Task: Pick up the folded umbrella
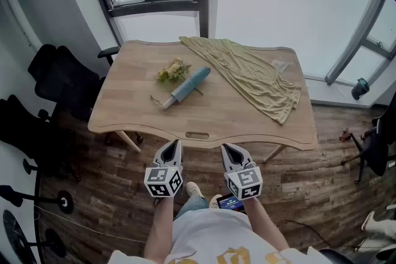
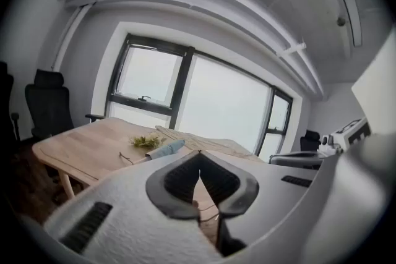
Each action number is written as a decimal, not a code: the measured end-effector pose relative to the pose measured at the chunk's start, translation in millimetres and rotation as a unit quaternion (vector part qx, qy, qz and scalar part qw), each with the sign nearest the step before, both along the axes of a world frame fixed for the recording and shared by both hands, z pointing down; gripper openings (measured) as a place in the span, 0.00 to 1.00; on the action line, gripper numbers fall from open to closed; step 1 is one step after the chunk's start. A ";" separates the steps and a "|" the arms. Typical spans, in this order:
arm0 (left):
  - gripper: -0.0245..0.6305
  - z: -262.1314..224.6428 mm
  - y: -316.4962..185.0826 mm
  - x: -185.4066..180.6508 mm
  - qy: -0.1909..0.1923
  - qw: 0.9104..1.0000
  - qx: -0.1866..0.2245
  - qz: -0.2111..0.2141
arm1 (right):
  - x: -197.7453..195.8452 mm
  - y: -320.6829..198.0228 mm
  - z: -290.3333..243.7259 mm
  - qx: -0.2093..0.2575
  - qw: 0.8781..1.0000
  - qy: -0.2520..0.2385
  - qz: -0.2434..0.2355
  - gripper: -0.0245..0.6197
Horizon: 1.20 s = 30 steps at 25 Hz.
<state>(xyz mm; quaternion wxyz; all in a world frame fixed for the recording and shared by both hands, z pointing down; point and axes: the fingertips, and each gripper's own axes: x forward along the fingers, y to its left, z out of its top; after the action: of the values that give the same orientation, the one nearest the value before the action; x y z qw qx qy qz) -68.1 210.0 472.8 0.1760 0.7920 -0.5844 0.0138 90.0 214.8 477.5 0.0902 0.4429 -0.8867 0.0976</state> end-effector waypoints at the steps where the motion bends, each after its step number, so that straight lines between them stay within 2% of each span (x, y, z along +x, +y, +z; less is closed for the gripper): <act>1: 0.07 0.7 0.4 -0.4 -0.006 1.000 -0.001 0.001 | -0.6 0.2 0.0 -0.001 1.000 0.000 -0.001 0.05; 5: 0.07 2.6 1.7 -1.5 -0.029 1.000 -0.003 0.004 | -1.8 1.1 -0.4 -0.001 1.000 0.000 -0.002 0.05; 10: 0.07 -3.4 -0.4 -2.2 0.000 1.000 0.006 -0.004 | -0.8 1.5 -1.8 -0.010 1.000 -0.018 -0.005 0.05; 14: 0.07 -1.8 -1.5 2.5 -0.015 1.000 0.001 0.001 | 2.8 -0.5 -2.0 -0.015 0.999 -0.033 -0.002 0.05; 19: 0.07 0.2 -7.0 5.7 -0.019 1.000 -0.002 0.001 | 5.0 -7.1 3.8 -0.022 0.999 -0.029 -0.003 0.05; 30: 0.07 16.6 -65.0 2.2 -0.024 1.000 -0.017 0.006 | 6.7 -64.4 22.3 -0.042 0.999 -0.022 0.010 0.05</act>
<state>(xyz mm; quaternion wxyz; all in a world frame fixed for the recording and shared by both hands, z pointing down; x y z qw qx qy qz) -65.9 145.0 489.4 0.1748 0.7920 -0.5833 0.0439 96.8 150.4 499.8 0.0878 0.4449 -0.8793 0.1454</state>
